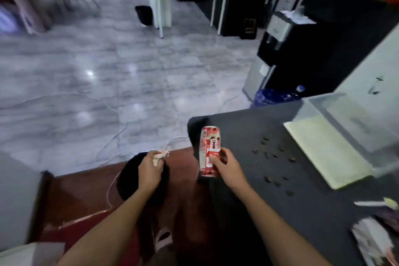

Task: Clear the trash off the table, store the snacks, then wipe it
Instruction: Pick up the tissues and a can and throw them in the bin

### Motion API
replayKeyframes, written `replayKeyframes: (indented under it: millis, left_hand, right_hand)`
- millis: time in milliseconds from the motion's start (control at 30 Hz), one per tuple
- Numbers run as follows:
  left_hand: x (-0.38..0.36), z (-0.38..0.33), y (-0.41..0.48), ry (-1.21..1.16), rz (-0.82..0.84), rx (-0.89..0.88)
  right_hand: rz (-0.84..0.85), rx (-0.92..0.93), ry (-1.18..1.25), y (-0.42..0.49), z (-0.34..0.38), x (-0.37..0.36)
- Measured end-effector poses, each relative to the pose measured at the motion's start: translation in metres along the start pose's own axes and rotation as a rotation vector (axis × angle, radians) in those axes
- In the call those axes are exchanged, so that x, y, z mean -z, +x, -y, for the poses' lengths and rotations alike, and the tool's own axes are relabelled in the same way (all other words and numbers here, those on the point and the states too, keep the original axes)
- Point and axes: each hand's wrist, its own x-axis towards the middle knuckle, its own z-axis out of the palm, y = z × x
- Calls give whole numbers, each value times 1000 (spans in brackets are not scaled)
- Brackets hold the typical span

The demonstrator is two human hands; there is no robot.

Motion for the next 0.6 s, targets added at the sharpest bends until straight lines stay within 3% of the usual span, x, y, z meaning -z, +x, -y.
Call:
replayKeyframes:
  millis: [133, 300, 600]
  left_hand:
    - [45, 45, 30, -5, -85, 182]
    - [69, 79, 49, -20, -112, 334]
    - [16, 155, 105, -77, -73, 620]
  right_hand:
    - [142, -106, 74, 45, 12, -74]
    - [288, -194, -81, 75, 14, -136]
    - [391, -463, -283, 163, -56, -216]
